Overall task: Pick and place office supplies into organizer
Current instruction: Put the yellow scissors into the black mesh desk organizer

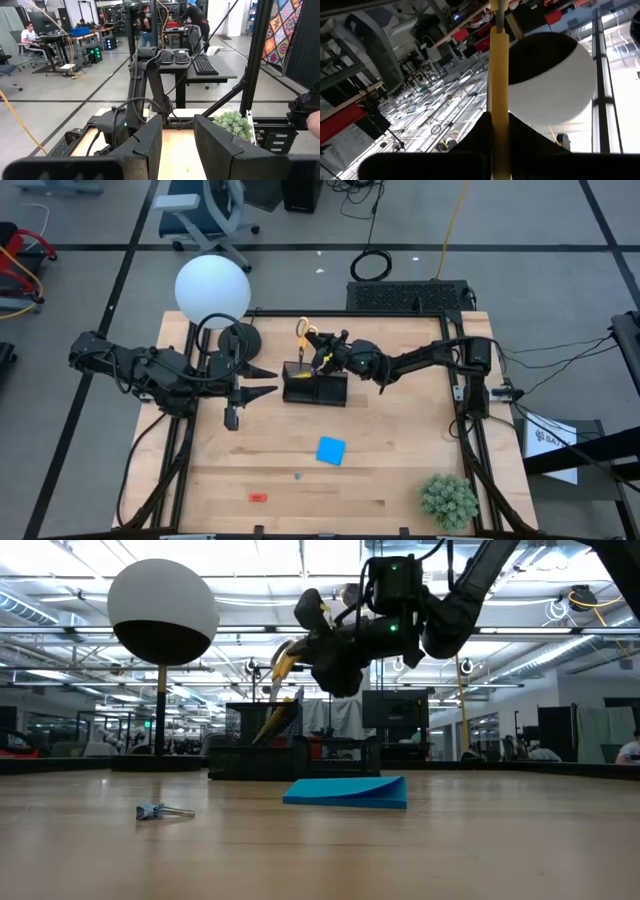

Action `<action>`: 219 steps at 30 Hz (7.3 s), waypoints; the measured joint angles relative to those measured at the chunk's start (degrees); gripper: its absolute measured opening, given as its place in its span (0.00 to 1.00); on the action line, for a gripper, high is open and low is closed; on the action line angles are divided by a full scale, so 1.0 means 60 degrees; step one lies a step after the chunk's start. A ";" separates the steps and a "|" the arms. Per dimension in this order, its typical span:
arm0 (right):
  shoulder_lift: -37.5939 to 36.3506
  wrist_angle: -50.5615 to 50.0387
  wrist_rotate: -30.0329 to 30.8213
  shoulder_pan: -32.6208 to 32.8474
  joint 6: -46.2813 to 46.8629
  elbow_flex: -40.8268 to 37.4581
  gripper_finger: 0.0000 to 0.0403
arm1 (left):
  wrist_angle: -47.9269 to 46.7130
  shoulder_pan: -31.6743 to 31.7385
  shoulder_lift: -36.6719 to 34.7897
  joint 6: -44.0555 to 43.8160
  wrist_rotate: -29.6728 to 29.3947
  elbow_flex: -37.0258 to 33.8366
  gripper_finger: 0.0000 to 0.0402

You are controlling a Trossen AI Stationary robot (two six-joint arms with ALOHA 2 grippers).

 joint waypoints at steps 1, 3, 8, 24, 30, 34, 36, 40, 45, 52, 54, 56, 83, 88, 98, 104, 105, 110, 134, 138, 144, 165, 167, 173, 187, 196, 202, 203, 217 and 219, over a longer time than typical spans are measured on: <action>0.0000 0.0094 0.0001 0.0039 0.0000 0.0000 0.05 | -0.0003 0.0000 0.0000 0.0003 0.0000 0.0000 0.30; 0.0000 0.0319 0.0021 0.0125 0.0000 0.0000 0.05 | -0.0006 0.0000 0.0000 0.0000 0.0004 0.0000 0.30; -0.0012 0.0119 0.0039 0.0485 0.0050 0.0003 0.05 | -0.0006 0.0000 0.0000 -0.0018 0.0033 0.0000 0.30; -0.0009 -0.0518 -0.0085 0.0637 0.1462 -0.0004 0.20 | -0.0007 -0.0222 0.0000 -0.0073 0.0095 0.0000 0.30; -0.0007 -0.0507 -0.0259 0.0637 0.2027 -0.0004 0.36 | -0.0007 -0.0222 0.0000 -0.0030 0.0091 0.0000 0.30; -0.0010 -0.0503 -0.0259 0.0634 0.2336 -0.0004 0.40 | -0.0006 -0.0222 0.0000 0.0000 0.0091 0.0000 0.30; -0.0008 -0.0502 -0.0255 0.0634 0.2487 -0.0004 0.41 | -0.0007 -0.0222 0.0000 0.0004 0.0091 0.0000 0.30; -0.0009 -0.0288 -0.0249 0.0634 0.2586 -0.0004 0.41 | -0.0007 -0.0222 0.0000 0.0004 0.0091 0.0000 0.30; -0.0007 0.0138 0.0051 0.0628 0.2581 -0.0004 0.39 | -0.0005 -0.0219 0.0000 0.0004 0.0090 0.0000 0.30; -0.0011 0.0104 0.0717 0.0630 0.2579 -0.0004 0.38 | -0.0006 -0.0215 0.0000 -0.0007 0.0091 0.0000 0.30; -0.0011 0.0216 0.0982 0.0630 0.2579 -0.0004 0.38 | -0.0003 -0.0215 0.0000 -0.0008 0.0091 0.0000 0.30; -0.0011 0.0302 0.1241 0.0630 0.2579 -0.0004 0.38 | -0.0003 -0.0215 0.0000 -0.0015 0.0091 0.0000 0.30; -0.0015 0.0805 0.2305 0.0692 0.5191 -0.0004 0.35 | -0.0029 -0.0215 0.0000 0.0019 0.0088 -0.0004 0.30; -0.0211 0.0328 0.3090 0.0670 0.7915 -0.0004 0.35 | -0.0100 -0.0217 0.0004 0.0200 -0.0019 -0.0004 0.30; -0.1906 -0.3741 0.2995 0.0342 1.5497 0.0000 0.35 | -0.1083 0.0220 -0.0599 0.0692 -0.0334 -0.0007 0.30; -0.3584 -0.6670 -0.0509 -0.0599 2.0446 0.0000 0.35 | -0.1625 0.1016 -0.1419 0.0714 -0.0287 -0.0007 0.30; -0.3788 -0.7017 -0.1076 -0.0782 2.1046 0.0000 0.35 | -0.1687 0.1153 -0.1538 0.0721 -0.0284 -0.0007 0.30; -0.4616 -0.8349 -0.3092 -0.1747 2.2911 0.0007 0.35 | -0.1791 0.1695 -0.1932 0.0718 -0.0264 -0.0205 0.30; -0.2715 -1.3612 -0.4504 -0.2394 2.3787 0.2557 0.35 | -0.2545 0.2171 -0.2177 0.0235 -0.0223 -0.0824 0.30; -0.2003 -1.3973 -0.4510 -0.2430 2.3588 0.2550 0.35 | -0.1713 0.2338 -0.2542 0.0286 -0.0226 -0.1877 0.30; -0.0954 -1.5447 -0.4507 -0.2685 2.3168 0.3557 0.35 | -0.0291 0.2774 -0.3163 0.0551 -0.0236 -0.3437 0.30; 0.0839 -1.7200 -0.5250 -0.2874 2.2232 0.5657 0.35 | 0.0507 0.3899 -0.3096 0.0715 -0.0259 -0.4761 0.30; 0.1030 -1.7095 -0.5248 -0.2863 2.2232 0.5657 0.35 | 0.0526 0.3996 -0.3109 0.0696 -0.0276 -0.4761 0.30; 0.1516 -1.6970 -0.5219 -0.2857 2.2243 0.5654 0.35 | 0.0590 0.4196 -0.3071 0.0743 -0.0273 -0.4758 0.30; 0.2114 -1.6652 -0.4036 -0.2420 2.2308 0.5679 0.35 | 0.0578 0.4419 -0.3060 0.0748 -0.0249 -0.4758 0.30; 0.2116 -1.7040 -0.3767 -0.2517 2.2320 0.5665 0.22 | 0.0576 0.4411 -0.3060 0.0730 -0.0225 -0.4754 0.30; 0.2116 -1.7069 -0.3752 -0.2525 2.2242 0.5665 0.06 | 0.0576 0.4411 -0.3060 0.0729 -0.0218 -0.4754 0.30; 0.2116 -1.7069 -0.3751 -0.2529 2.2115 0.5665 0.04 | 0.0576 0.4411 -0.3060 0.0725 -0.0218 -0.4754 0.30; 0.1920 -1.7231 -0.2725 -0.2473 2.0781 0.5619 0.02 | 0.0576 0.4411 -0.3060 0.0754 -0.0219 -0.4750 0.30; 0.1748 -1.7263 -0.2392 -0.2457 2.0658 0.5610 0.02 | 0.0576 0.4411 -0.3060 0.0754 -0.0221 -0.4750 0.30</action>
